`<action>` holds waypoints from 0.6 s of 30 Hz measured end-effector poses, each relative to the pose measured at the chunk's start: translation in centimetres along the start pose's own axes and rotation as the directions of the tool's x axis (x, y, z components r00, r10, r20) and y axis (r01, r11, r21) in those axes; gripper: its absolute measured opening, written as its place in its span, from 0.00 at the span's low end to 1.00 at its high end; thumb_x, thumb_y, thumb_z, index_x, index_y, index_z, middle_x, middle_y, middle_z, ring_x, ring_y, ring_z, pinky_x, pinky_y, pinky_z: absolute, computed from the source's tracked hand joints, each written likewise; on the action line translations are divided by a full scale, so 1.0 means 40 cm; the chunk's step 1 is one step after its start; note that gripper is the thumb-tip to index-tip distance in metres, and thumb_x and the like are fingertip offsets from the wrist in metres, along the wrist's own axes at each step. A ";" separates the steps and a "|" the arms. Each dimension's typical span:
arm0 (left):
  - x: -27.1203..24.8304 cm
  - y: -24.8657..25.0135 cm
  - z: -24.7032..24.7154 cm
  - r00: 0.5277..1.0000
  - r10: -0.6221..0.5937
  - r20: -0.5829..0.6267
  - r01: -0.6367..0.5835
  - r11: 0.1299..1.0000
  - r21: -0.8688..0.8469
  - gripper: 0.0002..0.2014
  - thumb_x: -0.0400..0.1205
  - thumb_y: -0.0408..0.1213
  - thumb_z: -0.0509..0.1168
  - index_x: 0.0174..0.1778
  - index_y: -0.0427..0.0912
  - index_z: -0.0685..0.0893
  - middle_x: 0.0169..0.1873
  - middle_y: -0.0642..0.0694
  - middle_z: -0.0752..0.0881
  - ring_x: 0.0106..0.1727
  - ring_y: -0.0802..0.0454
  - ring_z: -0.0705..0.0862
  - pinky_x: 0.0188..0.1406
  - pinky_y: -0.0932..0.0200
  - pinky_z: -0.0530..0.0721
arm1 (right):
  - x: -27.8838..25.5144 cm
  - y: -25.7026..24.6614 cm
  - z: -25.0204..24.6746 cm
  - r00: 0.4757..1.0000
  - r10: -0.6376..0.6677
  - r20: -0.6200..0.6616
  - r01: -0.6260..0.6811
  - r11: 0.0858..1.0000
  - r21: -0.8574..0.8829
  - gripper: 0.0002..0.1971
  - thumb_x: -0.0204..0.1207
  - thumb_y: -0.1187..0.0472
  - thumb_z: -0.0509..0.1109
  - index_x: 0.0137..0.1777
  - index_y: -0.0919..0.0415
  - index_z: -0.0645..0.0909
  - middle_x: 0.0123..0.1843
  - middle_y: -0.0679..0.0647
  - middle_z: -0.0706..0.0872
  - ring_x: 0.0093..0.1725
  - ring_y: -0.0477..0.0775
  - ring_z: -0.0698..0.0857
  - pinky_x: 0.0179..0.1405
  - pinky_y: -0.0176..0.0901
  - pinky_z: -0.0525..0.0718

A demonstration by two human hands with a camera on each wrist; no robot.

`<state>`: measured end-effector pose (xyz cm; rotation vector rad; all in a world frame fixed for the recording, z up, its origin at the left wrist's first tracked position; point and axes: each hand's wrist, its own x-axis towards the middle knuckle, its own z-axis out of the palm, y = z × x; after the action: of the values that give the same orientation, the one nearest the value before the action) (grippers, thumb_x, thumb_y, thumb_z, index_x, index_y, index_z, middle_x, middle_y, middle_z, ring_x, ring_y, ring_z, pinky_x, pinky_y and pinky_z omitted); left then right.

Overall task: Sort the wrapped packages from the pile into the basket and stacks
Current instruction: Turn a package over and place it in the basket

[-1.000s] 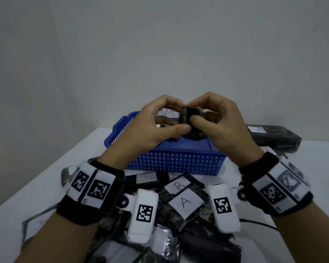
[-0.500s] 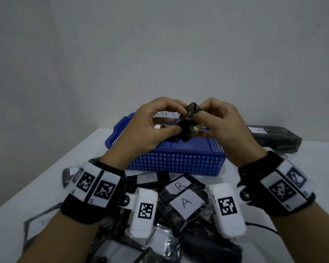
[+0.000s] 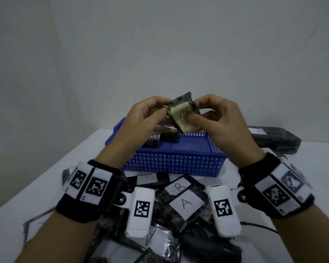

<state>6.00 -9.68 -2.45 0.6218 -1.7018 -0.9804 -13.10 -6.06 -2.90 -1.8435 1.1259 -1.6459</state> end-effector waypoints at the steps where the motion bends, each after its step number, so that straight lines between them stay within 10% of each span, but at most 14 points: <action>1: 0.001 0.002 -0.003 1.000 -0.006 0.011 0.006 1.000 -0.005 0.10 0.89 0.29 0.58 0.58 0.41 0.84 0.49 0.46 0.90 0.47 0.53 0.91 0.42 0.61 0.88 | 0.001 0.001 -0.001 1.000 -0.020 -0.008 0.019 0.996 -0.081 0.06 0.75 0.62 0.80 0.49 0.53 0.87 0.49 0.50 0.92 0.42 0.62 0.91 0.46 0.53 0.92; 5: -0.003 0.009 -0.005 0.999 0.024 0.047 -0.025 0.999 0.021 0.10 0.87 0.31 0.65 0.63 0.37 0.82 0.59 0.40 0.87 0.51 0.48 0.92 0.45 0.60 0.88 | -0.002 -0.003 -0.007 0.998 -0.052 0.017 0.055 0.971 -0.233 0.09 0.76 0.54 0.80 0.53 0.47 0.86 0.54 0.45 0.90 0.46 0.51 0.89 0.47 0.43 0.90; 9: -0.006 0.006 -0.016 0.998 0.056 0.034 -0.055 0.998 -0.012 0.11 0.84 0.28 0.67 0.62 0.38 0.83 0.60 0.42 0.88 0.56 0.44 0.91 0.53 0.53 0.90 | 0.002 -0.024 -0.004 0.996 0.086 0.019 -0.087 0.994 0.067 0.15 0.83 0.52 0.72 0.68 0.52 0.80 0.59 0.50 0.89 0.54 0.51 0.91 0.48 0.46 0.91; 12: -0.009 0.004 -0.024 0.995 0.075 0.069 -0.067 0.992 -0.105 0.13 0.81 0.31 0.67 0.61 0.42 0.83 0.57 0.50 0.89 0.57 0.46 0.91 0.55 0.54 0.89 | 0.003 -0.035 -0.013 0.962 0.244 0.119 -0.264 0.945 0.193 0.11 0.84 0.60 0.69 0.64 0.60 0.82 0.54 0.58 0.91 0.44 0.54 0.91 0.42 0.43 0.92; 18: -0.002 -0.003 -0.001 0.988 0.155 0.000 -0.153 0.979 0.135 0.11 0.86 0.28 0.66 0.62 0.43 0.84 0.57 0.42 0.89 0.50 0.52 0.91 0.49 0.62 0.88 | -0.001 -0.020 -0.006 0.994 0.109 -0.008 -0.108 0.991 0.077 0.04 0.83 0.63 0.72 0.51 0.63 0.87 0.43 0.62 0.92 0.36 0.53 0.92 0.34 0.38 0.89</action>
<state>6.06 -9.70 -2.59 0.5713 -1.7892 -0.7571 -13.11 -5.50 -2.26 -1.6962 1.1312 -1.6185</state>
